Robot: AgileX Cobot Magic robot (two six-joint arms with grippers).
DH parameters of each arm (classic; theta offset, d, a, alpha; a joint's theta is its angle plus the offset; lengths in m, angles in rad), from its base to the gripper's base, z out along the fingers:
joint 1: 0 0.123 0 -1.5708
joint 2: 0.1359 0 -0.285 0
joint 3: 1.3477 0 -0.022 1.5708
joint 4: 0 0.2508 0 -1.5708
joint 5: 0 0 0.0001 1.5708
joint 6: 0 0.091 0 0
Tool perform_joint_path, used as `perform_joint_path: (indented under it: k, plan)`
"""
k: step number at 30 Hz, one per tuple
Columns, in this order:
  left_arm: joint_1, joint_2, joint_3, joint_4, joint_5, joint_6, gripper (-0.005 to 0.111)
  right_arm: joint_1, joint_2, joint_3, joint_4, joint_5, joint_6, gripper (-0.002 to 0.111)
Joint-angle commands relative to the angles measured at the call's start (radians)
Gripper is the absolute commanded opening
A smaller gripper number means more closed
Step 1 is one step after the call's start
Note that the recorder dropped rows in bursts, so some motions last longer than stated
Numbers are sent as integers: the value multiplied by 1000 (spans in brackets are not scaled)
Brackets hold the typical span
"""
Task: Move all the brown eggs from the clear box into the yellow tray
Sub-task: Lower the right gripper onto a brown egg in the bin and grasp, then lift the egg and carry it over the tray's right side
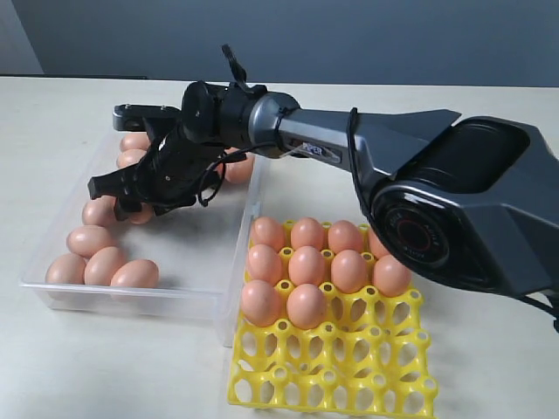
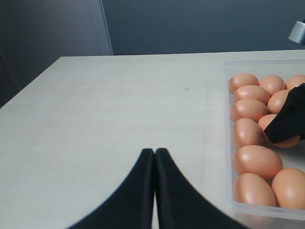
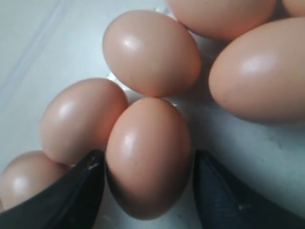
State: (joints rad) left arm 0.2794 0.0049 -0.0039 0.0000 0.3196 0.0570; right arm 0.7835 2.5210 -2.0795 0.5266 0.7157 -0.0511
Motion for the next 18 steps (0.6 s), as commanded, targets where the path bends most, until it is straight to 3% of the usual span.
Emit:
perform_joint_path:
  k: [1, 7, 13, 18]
  plan:
    - [-5, -5, 4, 0, -11, 0, 0, -5, -5, 0, 0, -23, 1, 47]
    - [-5, -5, 4, 0, -11, 0, 0, -5, -5, 0, -2, -23, 1, -1]
    - [-5, -5, 4, 0, -11, 0, 0, -5, -61, 0, -119, -9, -3, 0]
    - [-5, -5, 4, 0, -11, 0, 0, -5, -209, 0, -272, 170, -81, 0]
